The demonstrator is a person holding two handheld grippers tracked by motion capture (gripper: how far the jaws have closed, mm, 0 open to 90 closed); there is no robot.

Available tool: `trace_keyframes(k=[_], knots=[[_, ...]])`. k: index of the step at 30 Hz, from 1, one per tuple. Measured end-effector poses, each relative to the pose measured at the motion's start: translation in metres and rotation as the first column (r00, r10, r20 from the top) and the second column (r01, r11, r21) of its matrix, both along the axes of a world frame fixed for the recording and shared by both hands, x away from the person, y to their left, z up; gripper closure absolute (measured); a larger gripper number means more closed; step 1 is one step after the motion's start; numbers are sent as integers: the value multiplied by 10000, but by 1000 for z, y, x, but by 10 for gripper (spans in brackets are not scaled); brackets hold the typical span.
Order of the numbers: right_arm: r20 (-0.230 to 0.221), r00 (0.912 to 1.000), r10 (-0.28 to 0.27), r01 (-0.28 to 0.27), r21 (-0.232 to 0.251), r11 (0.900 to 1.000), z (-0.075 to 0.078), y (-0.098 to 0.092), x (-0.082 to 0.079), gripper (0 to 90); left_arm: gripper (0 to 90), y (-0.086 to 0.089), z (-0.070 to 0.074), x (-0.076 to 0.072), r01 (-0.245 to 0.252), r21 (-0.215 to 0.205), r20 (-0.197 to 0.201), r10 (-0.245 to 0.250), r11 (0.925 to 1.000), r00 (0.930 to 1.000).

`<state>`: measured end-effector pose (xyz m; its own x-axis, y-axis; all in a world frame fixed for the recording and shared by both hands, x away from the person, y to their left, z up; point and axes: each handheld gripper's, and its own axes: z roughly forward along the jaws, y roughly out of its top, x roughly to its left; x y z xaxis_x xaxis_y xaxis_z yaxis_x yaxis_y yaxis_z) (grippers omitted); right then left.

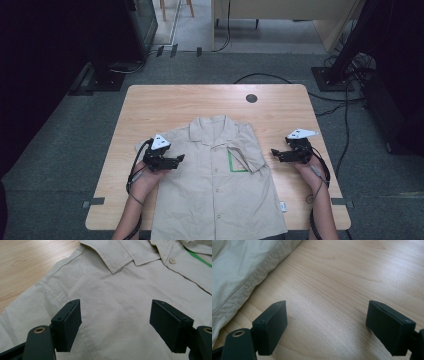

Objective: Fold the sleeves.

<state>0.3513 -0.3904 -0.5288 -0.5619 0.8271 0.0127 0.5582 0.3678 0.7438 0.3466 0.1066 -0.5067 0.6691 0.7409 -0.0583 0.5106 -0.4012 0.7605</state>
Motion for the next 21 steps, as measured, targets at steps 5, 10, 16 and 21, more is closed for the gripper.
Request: trace_keyframes(k=[5, 10, 16, 21], knots=[[-3, 10000, -22, 22, -23, 10000, 0, -1, 0, 156, 255, 6, 6, 4, -10, -69, -104, 9, 10000, 9999], [-10, 10000, -34, 34, -16, 10000, 0, -1, -1, 156, 254, 9, 9, 10, 115, 174, -269, -110, 9998, 9996], [-13, 10000, -32, 32, -18, 10000, 0, -1, 0, 156, 255, 12, 14, 14, 470, 137, -272, -466, 9988, 9985], [-12, 10000, -39, 39, -17, 10000, 0, -1, 0, 156, 254, 14, 17, 20, 618, 474, -154, -612, 9970, 9980]])
